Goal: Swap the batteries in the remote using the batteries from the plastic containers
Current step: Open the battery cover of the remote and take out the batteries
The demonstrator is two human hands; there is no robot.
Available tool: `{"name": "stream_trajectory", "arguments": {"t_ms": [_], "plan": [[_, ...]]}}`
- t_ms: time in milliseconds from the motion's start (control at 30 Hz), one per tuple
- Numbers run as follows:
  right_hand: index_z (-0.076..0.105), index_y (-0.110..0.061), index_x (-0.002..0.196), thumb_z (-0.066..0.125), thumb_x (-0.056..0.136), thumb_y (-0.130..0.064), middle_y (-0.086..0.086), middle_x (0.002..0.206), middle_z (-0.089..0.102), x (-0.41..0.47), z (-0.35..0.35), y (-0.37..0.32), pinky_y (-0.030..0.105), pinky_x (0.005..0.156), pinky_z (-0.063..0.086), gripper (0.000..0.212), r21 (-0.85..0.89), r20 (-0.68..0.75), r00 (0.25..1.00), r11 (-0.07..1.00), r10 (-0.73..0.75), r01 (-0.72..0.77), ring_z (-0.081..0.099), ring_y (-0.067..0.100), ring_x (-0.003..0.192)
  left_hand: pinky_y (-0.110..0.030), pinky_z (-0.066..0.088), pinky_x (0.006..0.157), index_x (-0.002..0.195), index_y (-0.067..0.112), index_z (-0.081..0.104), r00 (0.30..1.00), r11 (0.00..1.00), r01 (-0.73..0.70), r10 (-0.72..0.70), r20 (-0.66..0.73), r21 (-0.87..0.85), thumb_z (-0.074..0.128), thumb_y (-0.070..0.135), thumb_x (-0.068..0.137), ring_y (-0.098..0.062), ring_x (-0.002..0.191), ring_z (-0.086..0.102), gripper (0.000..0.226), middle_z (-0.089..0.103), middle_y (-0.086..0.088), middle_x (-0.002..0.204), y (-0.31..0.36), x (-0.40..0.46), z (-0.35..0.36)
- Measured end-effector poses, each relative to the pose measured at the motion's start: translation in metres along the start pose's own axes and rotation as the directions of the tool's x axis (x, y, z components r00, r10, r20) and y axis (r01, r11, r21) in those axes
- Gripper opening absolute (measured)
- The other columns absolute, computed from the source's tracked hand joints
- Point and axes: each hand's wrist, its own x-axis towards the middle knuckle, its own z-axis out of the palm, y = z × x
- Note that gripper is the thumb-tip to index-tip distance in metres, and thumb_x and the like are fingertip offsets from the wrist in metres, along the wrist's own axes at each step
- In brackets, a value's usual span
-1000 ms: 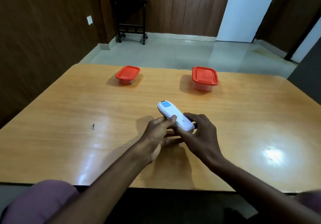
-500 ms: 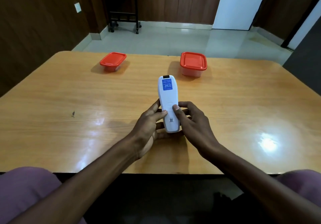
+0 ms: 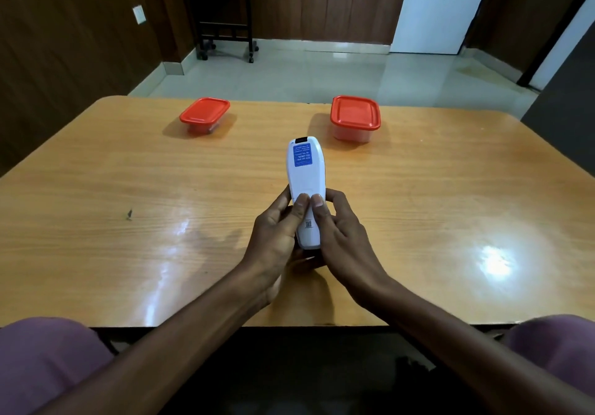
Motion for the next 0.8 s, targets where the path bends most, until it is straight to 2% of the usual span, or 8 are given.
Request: {"name": "stream_trajectory", "arguments": {"t_ms": [133,267,400,500,600,700,733,800], "plan": [[0.049,-0.034,0.125,0.04,0.101,-0.056,0.008,0.089,0.074,-0.001,0.0,-0.005,0.055,0.065,0.061,0.035,-0.008,-0.008,1.0,1.0,-0.001,0.001,0.075,0.025,0.072,-0.026,0.055,0.053,0.129,0.032,0.065,1.0,0.999,0.022,-0.023,-0.007,-0.044,0.06,0.029,0.097,-0.012,0.072,0.071,0.032,0.077,0.002,0.097,0.001,0.0,0.0],[0.048,-0.03,0.126,0.038,0.103,-0.052,0.009,0.088,0.073,-0.002,0.001,-0.006,0.052,0.064,0.061,0.033,-0.097,-0.032,0.999,0.995,-0.014,0.01,0.074,0.024,0.071,-0.028,0.055,0.051,0.126,0.033,0.067,0.999,0.994,0.045,-0.046,-0.012,-0.098,0.062,0.026,0.096,-0.012,0.065,0.069,0.032,0.077,0.003,0.09,-0.001,-0.001,0.002],[0.048,-0.029,0.131,0.037,0.105,-0.047,0.008,0.095,0.072,0.0,0.001,-0.005,0.052,0.066,0.06,0.033,-0.168,-0.031,0.999,0.985,-0.033,0.028,0.073,0.026,0.077,-0.031,0.056,0.052,0.132,0.032,0.063,0.999,0.993,0.016,-0.021,-0.039,-0.117,0.063,0.02,0.095,-0.015,0.069,0.071,0.038,0.076,0.002,0.093,0.0,-0.003,0.001],[0.048,-0.037,0.136,0.037,0.106,-0.041,-0.003,0.104,0.071,0.002,-0.001,-0.002,0.052,0.073,0.06,0.031,-0.179,-0.031,0.996,0.981,-0.083,0.076,0.072,0.019,0.089,-0.033,0.057,0.053,0.136,0.033,0.06,0.999,0.994,-0.013,0.008,-0.041,-0.109,0.063,0.016,0.096,-0.014,0.076,0.074,0.044,0.078,0.001,0.104,0.001,-0.004,0.002],[0.047,-0.048,0.136,0.038,0.107,-0.038,-0.01,0.116,0.07,0.003,-0.004,-0.003,0.054,0.081,0.06,0.032,-0.108,0.035,0.997,0.992,-0.068,0.072,0.07,0.018,0.102,-0.035,0.058,0.058,0.139,0.033,0.056,0.998,0.995,-0.049,0.046,-0.036,-0.083,0.063,0.013,0.095,-0.017,0.089,0.074,0.049,0.077,-0.001,0.111,0.001,-0.004,0.001],[0.047,-0.05,0.14,0.041,0.108,-0.033,-0.008,0.123,0.069,0.009,-0.012,-0.009,0.051,0.078,0.063,0.037,0.092,0.157,0.987,0.995,0.014,-0.028,0.07,0.021,0.106,-0.05,0.062,0.075,0.142,0.035,0.052,0.996,0.996,-0.087,0.086,-0.026,-0.032,0.064,0.012,0.094,-0.025,0.104,0.071,0.054,0.076,0.001,0.114,0.003,0.0,0.0],[0.046,-0.05,0.142,0.042,0.108,-0.032,-0.008,0.123,0.069,0.011,-0.015,-0.011,0.051,0.08,0.062,0.038,0.08,0.168,0.986,0.996,0.021,-0.035,0.07,0.019,0.106,-0.053,0.061,0.079,0.14,0.036,0.053,0.996,0.996,-0.089,0.088,-0.026,-0.021,0.065,0.012,0.094,-0.025,0.105,0.071,0.053,0.076,0.001,0.113,0.004,0.001,0.0],[0.045,-0.047,0.144,0.043,0.107,-0.034,-0.007,0.121,0.07,0.014,-0.017,-0.01,0.049,0.086,0.06,0.039,-0.092,0.1,0.995,0.995,-0.03,0.039,0.069,0.014,0.106,-0.055,0.059,0.082,0.135,0.035,0.056,0.998,0.997,-0.062,0.061,-0.023,-0.041,0.065,0.012,0.094,-0.028,0.105,0.071,0.049,0.077,0.0,0.11,0.004,0.005,-0.001]]}}
